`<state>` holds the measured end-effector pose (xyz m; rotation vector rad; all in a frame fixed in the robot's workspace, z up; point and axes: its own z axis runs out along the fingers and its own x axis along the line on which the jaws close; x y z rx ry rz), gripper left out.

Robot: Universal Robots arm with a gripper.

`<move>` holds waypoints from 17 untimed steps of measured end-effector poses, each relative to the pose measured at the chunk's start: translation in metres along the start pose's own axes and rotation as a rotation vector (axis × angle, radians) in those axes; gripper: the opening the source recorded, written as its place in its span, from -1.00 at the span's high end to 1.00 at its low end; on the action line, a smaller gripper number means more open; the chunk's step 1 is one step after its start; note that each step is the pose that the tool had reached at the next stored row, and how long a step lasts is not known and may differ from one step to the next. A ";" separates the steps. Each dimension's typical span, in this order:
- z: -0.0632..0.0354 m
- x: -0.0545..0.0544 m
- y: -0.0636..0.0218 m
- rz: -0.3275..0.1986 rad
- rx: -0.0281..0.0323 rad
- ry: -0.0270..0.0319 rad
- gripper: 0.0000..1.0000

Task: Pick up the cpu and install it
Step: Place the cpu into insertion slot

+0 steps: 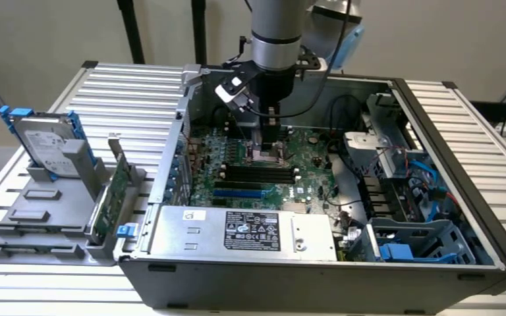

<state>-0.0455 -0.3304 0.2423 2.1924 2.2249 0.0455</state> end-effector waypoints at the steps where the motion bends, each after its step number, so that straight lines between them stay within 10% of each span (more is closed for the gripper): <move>1: 0.0018 0.000 0.0007 0.000 -0.0001 0.0000 -0.10; 17: 0.0308 0.000 0.0013 0.001 -0.0031 0.0101 -0.10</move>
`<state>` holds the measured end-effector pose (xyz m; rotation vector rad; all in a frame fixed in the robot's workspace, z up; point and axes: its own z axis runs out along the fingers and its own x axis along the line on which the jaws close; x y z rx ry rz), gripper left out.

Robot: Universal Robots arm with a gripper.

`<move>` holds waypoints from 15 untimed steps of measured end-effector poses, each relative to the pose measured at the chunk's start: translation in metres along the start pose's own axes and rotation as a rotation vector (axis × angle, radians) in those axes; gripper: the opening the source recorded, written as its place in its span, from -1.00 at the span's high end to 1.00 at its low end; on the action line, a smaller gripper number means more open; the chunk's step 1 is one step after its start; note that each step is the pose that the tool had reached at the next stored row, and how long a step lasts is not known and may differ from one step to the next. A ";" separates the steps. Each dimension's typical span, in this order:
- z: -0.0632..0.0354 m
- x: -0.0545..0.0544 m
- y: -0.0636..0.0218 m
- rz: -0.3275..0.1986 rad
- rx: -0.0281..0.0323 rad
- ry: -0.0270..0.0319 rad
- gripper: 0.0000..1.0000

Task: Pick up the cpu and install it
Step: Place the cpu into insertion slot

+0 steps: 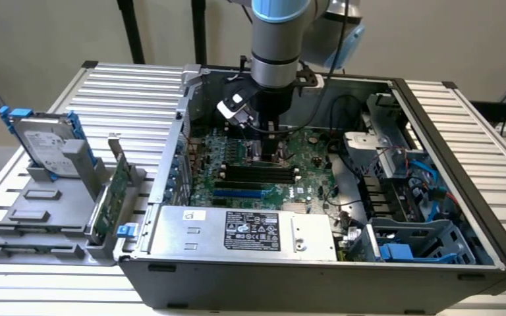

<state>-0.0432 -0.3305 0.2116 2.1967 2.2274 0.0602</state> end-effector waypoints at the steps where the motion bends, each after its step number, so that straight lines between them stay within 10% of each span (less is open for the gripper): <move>1: 0.0017 0.000 0.0000 0.000 -0.0007 0.0001 -0.10; 15: 0.0041 0.001 -0.0003 0.013 -0.0055 -0.0004 -0.10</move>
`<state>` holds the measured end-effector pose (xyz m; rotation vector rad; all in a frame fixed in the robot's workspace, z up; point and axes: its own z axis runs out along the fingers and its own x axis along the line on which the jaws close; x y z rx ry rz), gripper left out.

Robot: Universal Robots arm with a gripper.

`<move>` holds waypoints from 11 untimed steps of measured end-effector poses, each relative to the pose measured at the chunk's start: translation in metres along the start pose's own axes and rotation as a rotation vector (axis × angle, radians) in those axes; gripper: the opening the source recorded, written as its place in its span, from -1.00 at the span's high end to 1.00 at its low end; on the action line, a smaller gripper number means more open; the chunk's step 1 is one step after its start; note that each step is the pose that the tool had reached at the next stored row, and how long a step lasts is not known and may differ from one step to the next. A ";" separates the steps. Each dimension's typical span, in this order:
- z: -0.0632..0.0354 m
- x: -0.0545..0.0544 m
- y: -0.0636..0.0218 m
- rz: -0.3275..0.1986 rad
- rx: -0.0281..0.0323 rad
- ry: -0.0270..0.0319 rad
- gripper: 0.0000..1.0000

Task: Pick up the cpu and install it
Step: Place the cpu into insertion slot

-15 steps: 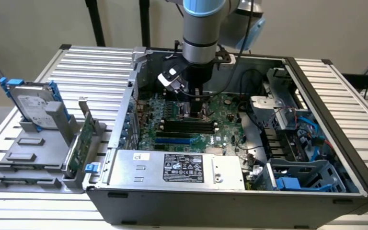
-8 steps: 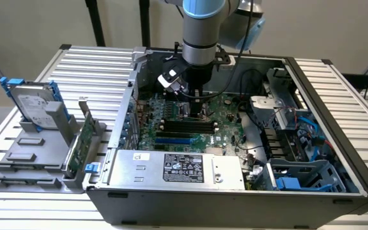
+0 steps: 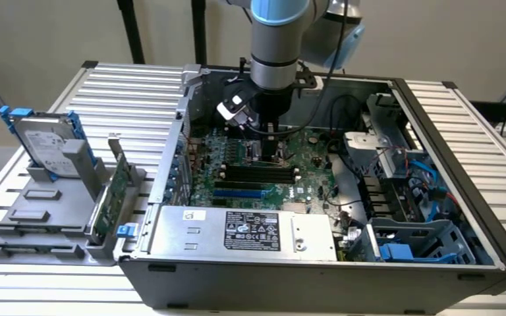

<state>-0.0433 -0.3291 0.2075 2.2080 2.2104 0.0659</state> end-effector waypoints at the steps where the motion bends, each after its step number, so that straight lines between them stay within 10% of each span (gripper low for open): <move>1: 0.0001 0.000 0.0000 0.004 -0.0021 -0.0002 -0.10; 11: 0.0014 0.002 -0.0001 0.022 -0.0166 -0.0016 -0.10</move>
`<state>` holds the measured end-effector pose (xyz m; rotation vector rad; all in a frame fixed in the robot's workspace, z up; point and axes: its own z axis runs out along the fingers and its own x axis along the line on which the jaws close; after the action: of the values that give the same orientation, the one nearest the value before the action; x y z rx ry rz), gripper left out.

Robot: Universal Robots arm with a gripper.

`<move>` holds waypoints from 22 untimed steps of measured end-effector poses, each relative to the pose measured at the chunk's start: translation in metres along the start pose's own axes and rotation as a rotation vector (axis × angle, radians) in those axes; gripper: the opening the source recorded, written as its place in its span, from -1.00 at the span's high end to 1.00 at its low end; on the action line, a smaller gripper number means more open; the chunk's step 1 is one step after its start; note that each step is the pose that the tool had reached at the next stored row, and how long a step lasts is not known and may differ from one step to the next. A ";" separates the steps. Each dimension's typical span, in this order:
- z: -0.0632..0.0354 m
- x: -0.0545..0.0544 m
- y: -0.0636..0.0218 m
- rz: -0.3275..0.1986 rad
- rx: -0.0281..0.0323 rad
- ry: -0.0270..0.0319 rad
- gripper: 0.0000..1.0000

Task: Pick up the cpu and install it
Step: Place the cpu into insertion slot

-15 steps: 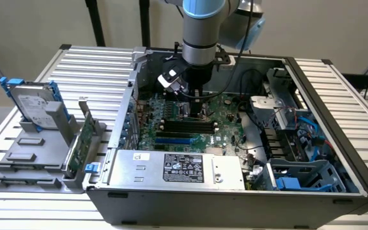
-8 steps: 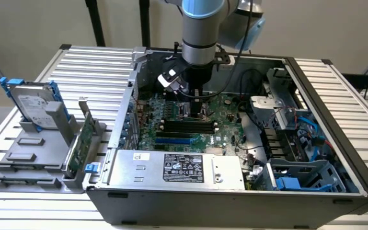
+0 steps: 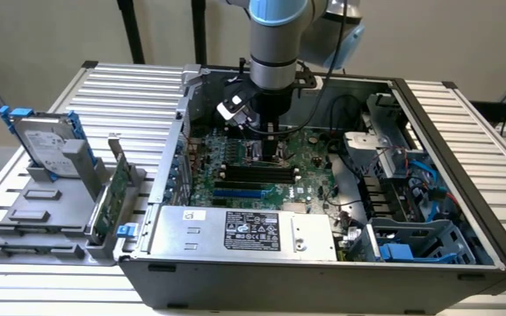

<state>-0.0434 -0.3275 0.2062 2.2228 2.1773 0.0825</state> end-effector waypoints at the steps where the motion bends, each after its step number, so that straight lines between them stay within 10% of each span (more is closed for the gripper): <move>1: 0.0004 0.000 0.0000 0.000 -0.0002 0.0003 -0.10; 12: 0.0045 0.003 -0.0021 0.017 -0.0005 -0.0011 -0.10; 22: 0.0077 0.005 -0.0024 0.017 -0.0065 -0.0240 -0.10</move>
<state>-0.0452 -0.3221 0.1985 2.2275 2.1431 0.0629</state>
